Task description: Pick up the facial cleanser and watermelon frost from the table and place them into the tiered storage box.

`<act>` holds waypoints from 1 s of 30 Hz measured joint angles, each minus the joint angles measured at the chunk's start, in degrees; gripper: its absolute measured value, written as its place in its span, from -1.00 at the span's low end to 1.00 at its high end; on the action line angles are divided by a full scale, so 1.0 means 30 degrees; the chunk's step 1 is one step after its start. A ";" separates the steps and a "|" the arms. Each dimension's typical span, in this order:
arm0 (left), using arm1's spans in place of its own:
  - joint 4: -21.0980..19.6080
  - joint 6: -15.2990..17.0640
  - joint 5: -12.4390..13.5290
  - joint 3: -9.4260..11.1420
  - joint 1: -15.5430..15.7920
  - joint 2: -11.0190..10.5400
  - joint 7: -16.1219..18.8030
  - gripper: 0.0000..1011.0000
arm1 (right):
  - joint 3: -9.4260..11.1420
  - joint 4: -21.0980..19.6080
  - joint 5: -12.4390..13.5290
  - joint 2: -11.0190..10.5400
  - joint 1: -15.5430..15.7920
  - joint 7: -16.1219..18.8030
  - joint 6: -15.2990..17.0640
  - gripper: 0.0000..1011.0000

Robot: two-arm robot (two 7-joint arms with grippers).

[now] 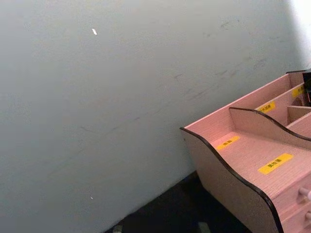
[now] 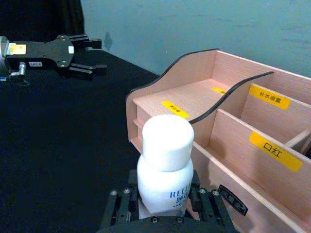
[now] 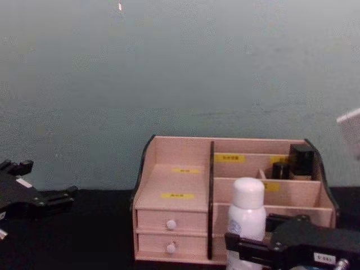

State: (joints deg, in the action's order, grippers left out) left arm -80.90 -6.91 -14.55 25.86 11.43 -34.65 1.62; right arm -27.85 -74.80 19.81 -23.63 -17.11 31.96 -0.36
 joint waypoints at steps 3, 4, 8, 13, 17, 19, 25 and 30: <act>-0.0001 0.0000 -0.0001 -0.0001 0.0000 0.0000 0.0000 0.98 | -0.0019 -0.0044 -0.0006 -0.0078 0.0012 0.0109 -0.0166 0.17; -0.0001 0.0000 0.0000 0.0000 -0.0001 0.0000 0.0001 0.98 | -0.0021 -0.0082 -0.0009 -0.0120 0.0025 0.0151 -0.0226 0.17; -0.0001 0.0000 0.0000 0.0000 -0.0001 0.0001 0.0001 0.98 | 0.0017 -0.0396 0.0056 -0.0338 0.0136 0.0401 -0.0495 0.17; -0.0001 0.0000 0.0000 0.0000 -0.0001 0.0000 0.0001 0.98 | 0.0302 -0.1131 0.0511 -0.0624 0.0264 0.0628 -0.0574 0.17; -0.0001 0.0000 0.0001 0.0000 -0.0001 0.0000 0.0001 0.98 | 0.0594 -0.1887 0.1076 -0.0773 0.0310 0.0693 -0.0370 0.17; -0.0001 0.0000 0.0001 0.0000 -0.0001 0.0000 0.0000 0.98 | 0.0814 -0.2340 0.1506 -0.0838 0.0286 0.0706 -0.0226 0.17; -0.0002 -0.0001 0.0000 0.0000 -0.0002 0.0000 0.0001 0.98 | 0.1238 -0.2948 0.2325 -0.0775 -0.0205 0.0460 0.0068 0.17; -0.0001 -0.0001 0.0000 0.0000 0.0000 0.0000 0.0001 0.98 | 0.1340 -0.2764 0.2406 -0.0410 -0.0924 -0.0292 0.0239 0.17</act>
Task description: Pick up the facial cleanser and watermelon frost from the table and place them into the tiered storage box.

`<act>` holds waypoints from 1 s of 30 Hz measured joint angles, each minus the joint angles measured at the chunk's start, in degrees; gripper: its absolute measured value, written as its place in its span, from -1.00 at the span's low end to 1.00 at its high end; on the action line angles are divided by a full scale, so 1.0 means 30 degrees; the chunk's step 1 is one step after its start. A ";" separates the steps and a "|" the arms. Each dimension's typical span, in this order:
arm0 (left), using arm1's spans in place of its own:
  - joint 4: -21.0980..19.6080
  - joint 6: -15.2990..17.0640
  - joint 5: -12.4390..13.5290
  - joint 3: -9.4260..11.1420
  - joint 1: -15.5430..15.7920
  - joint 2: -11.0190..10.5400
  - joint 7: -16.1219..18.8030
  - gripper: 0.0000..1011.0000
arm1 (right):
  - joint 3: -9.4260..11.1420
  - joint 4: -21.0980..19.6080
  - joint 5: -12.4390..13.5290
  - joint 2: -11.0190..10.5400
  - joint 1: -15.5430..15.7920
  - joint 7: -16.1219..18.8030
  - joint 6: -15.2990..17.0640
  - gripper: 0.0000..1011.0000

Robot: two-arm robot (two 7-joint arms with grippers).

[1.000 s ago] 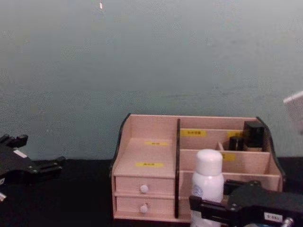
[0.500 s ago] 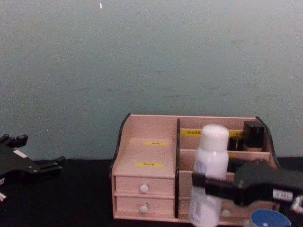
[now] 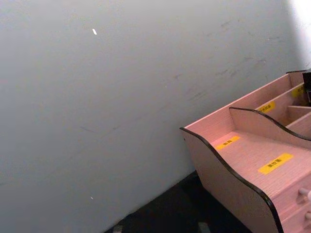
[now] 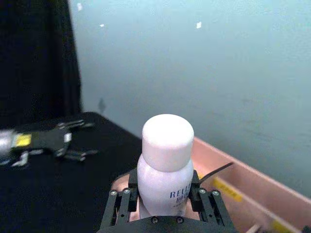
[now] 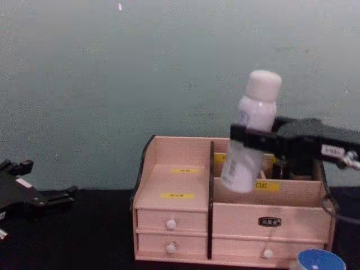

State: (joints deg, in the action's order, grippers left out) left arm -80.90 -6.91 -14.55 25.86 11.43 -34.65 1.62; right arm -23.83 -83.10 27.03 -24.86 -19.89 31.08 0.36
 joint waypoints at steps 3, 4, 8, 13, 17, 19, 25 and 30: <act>-0.0001 0.0001 0.0000 -0.0001 -0.0001 0.0000 0.0000 0.98 | 0.0016 0.0402 -0.0222 0.0391 -0.0548 -0.0772 0.0168 0.17; -0.0001 0.0001 0.0000 -0.0001 -0.0001 0.0000 0.0000 0.98 | 0.0020 0.0519 -0.0321 0.0497 -0.0677 -0.0960 0.0200 0.17; 0.0000 0.0001 0.0000 0.0000 -0.0001 0.0000 -0.0001 0.98 | 0.0039 0.1201 -0.0791 0.1053 -0.1298 -0.1849 0.0390 0.17; 0.0000 0.0001 0.0000 0.0000 -0.0001 0.0000 -0.0001 0.98 | 0.0013 0.2393 -0.1600 0.1787 -0.2167 -0.2701 0.0525 0.17; 0.0000 0.0001 0.0000 0.0000 -0.0001 0.0000 -0.0001 0.98 | -0.0041 0.3294 -0.2188 0.2236 -0.2746 -0.3028 0.0551 0.17; 0.0000 0.0001 0.0000 -0.0001 -0.0001 0.0000 -0.0001 0.98 | -0.0097 0.3815 -0.2553 0.2478 -0.3050 -0.3194 0.0558 0.17; 0.0000 0.0000 0.0000 0.0000 -0.0001 -0.0001 -0.0001 0.98 | -0.0207 0.4982 -0.3264 0.2961 -0.3673 -0.3416 0.0536 0.17; 0.0000 0.0000 0.0000 0.0000 0.0000 0.0000 0.0000 0.98 | -0.0244 0.5943 -0.3752 0.3331 -0.4036 -0.3462 0.0445 0.17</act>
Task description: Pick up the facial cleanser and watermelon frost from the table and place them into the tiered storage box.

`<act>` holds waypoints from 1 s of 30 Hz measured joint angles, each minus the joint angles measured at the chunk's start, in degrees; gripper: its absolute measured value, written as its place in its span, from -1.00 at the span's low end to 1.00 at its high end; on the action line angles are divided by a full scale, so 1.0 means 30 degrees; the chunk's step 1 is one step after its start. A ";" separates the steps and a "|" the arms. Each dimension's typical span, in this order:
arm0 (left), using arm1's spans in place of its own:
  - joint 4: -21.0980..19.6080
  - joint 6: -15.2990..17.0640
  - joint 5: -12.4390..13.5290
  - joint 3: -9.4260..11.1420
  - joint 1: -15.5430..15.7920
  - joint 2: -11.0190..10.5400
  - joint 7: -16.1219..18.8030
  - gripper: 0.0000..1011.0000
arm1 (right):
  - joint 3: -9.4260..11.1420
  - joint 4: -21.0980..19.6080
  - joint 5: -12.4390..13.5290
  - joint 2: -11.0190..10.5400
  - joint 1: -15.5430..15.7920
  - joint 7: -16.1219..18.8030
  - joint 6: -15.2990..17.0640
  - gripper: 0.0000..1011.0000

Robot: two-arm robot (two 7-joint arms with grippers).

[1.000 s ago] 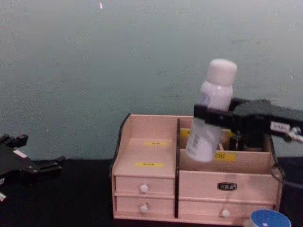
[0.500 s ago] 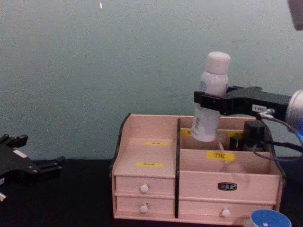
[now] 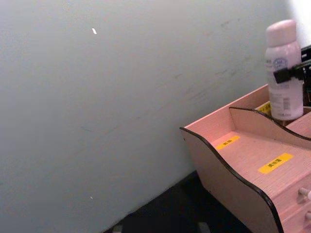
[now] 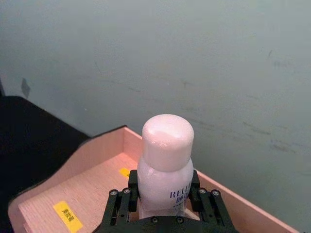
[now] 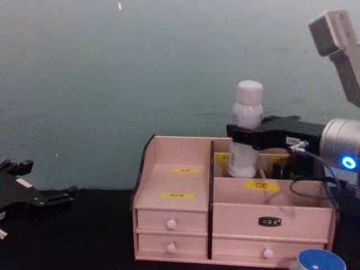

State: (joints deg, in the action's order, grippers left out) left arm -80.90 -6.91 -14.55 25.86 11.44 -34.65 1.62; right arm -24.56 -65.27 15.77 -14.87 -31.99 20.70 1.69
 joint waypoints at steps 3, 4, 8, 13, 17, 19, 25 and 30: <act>0.0000 0.0000 0.0000 0.0000 -0.0001 0.0000 0.0000 0.98 | 0.0010 0.0401 -0.0239 0.0155 -0.0122 0.0013 -0.0010 0.17; -0.0001 0.0001 0.0000 0.0000 -0.0001 0.0000 0.0000 0.98 | 0.0018 0.0471 -0.0288 0.0184 -0.0147 0.0021 -0.0010 0.17; 0.0000 0.0001 0.0000 0.0000 -0.0001 0.0000 0.0000 0.98 | 0.0089 0.0713 -0.0556 0.0306 -0.0181 0.0057 0.0078 0.17; 0.0000 0.0001 0.0001 0.0000 -0.0001 0.0000 -0.0001 0.98 | 0.0172 0.0829 -0.0867 0.0352 -0.0117 0.0119 0.0232 0.17; 0.0000 0.0000 0.0000 0.0000 -0.0001 0.0000 0.0000 0.98 | 0.0317 0.1062 -0.1275 0.0452 -0.0066 0.0225 0.0498 0.17; 0.0000 0.0001 0.0000 0.0000 -0.0001 -0.0001 0.0000 0.98 | 0.0365 0.1116 -0.1362 0.0492 -0.0066 0.0257 0.0564 0.17; 0.0000 0.0001 0.0000 0.0000 -0.0001 0.0000 0.0000 0.98 | 0.0431 0.1173 -0.1456 0.0515 -0.0068 0.0367 0.0686 0.17; 0.0001 0.0001 -0.0001 0.0000 -0.0002 0.0000 -0.0001 0.98 | 0.0420 0.1158 -0.1454 0.0510 -0.0069 0.0350 0.0677 0.17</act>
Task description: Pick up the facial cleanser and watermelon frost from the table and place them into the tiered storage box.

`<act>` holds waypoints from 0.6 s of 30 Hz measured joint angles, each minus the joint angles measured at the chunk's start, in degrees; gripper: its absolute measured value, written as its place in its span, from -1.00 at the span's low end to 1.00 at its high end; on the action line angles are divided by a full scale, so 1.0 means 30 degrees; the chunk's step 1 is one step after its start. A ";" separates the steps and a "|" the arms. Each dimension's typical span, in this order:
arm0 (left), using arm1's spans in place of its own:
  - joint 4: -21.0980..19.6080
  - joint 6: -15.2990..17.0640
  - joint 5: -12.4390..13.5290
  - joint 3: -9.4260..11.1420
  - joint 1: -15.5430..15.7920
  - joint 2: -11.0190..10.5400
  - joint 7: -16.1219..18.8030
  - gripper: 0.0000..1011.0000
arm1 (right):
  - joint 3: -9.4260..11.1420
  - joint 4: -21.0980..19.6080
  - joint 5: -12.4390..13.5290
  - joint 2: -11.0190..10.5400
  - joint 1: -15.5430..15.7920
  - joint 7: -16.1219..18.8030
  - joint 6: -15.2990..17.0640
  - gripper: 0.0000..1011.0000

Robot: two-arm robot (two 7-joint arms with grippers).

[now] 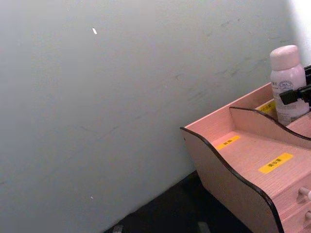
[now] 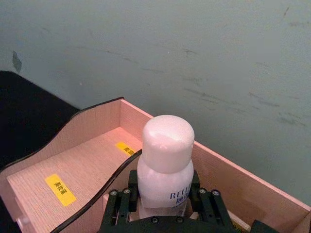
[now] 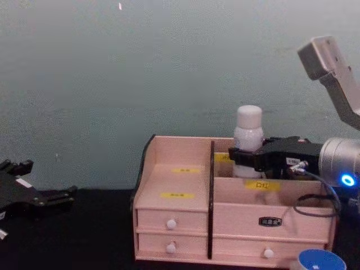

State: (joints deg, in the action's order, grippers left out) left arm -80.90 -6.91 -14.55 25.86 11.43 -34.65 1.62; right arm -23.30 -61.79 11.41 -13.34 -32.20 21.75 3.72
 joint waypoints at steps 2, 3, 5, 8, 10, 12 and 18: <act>-0.0001 0.0000 0.0001 0.0000 0.0002 0.0000 0.0002 0.98 | -0.0003 -0.0004 0.0000 -0.0003 0.0001 -0.0004 -0.0005 0.17; -0.0002 0.0000 0.0001 0.0000 0.0001 0.0000 0.0000 0.98 | -0.0005 -0.0005 0.0003 -0.0003 0.0000 -0.0007 -0.0007 0.17; -0.0001 0.0000 0.0001 0.0000 0.0000 0.0000 0.0001 0.98 | -0.0009 -0.0012 0.0008 -0.0006 0.0001 -0.0015 -0.0015 0.17; -0.0001 0.0000 0.0001 0.0000 0.0001 0.0001 0.0000 0.98 | -0.0016 -0.0020 0.0019 -0.0012 -0.0001 -0.0023 -0.0022 0.17; -0.0001 0.0000 0.0001 -0.0001 0.0001 -0.0001 0.0001 0.98 | -0.0017 -0.0021 0.0022 -0.0016 0.0001 -0.0030 -0.0025 0.21; 0.0000 0.0000 0.0001 0.0000 0.0001 0.0000 0.0001 0.98 | -0.0018 -0.0028 0.0028 -0.0020 0.0000 -0.0035 -0.0034 0.30; -0.0002 0.0000 0.0001 0.0000 0.0001 -0.0001 0.0001 0.98 | -0.0030 -0.0040 0.0040 -0.0028 0.0000 -0.0050 -0.0048 0.65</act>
State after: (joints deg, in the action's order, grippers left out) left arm -80.90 -6.91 -14.55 25.86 11.43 -34.65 1.62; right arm -23.39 -61.91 11.53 -13.42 -32.20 21.60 3.58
